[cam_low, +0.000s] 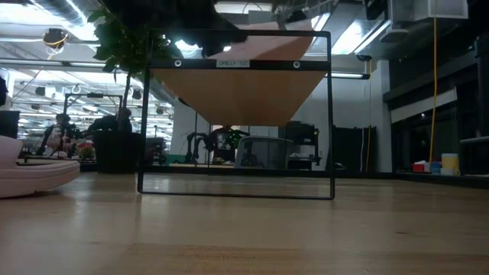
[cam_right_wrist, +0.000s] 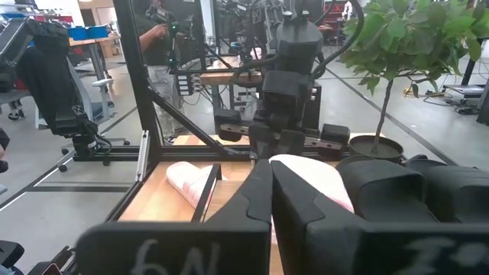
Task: Pick and place slides into the shelf
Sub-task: Put the top pink slide on the shelf
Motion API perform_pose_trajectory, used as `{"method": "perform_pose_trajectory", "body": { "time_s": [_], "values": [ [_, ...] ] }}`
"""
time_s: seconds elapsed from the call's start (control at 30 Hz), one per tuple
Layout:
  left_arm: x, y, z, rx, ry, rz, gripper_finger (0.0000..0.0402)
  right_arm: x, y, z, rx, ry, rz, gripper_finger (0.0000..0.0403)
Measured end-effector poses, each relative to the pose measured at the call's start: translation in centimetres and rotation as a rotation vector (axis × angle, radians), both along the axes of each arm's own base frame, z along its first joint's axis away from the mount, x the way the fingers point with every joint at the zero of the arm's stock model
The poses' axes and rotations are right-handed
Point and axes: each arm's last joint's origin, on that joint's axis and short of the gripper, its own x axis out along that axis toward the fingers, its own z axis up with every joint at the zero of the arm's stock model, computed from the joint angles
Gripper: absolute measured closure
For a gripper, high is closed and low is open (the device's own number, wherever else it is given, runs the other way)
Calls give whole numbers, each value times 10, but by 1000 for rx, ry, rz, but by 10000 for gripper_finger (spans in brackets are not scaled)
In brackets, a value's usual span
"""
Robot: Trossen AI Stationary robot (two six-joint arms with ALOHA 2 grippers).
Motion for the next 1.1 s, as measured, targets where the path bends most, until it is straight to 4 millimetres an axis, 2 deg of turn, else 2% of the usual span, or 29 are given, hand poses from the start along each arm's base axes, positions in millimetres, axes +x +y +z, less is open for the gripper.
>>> {"method": "perform_pose_trajectory", "body": {
  "time_s": [0.37, 0.63, 1.1],
  "values": [
    [-2, 9, -3, 38, 12, -21, 398, 0, 0, 0, 0, 0, 0, 399],
    [1, 18, -12, 59, 43, -33, 399, 0, 0, 0, 25, 0, -1, 399],
    [2, 19, -8, 163, 21, -61, 399, 0, -1, 0, 34, 1, -26, 399]
  ]
}}
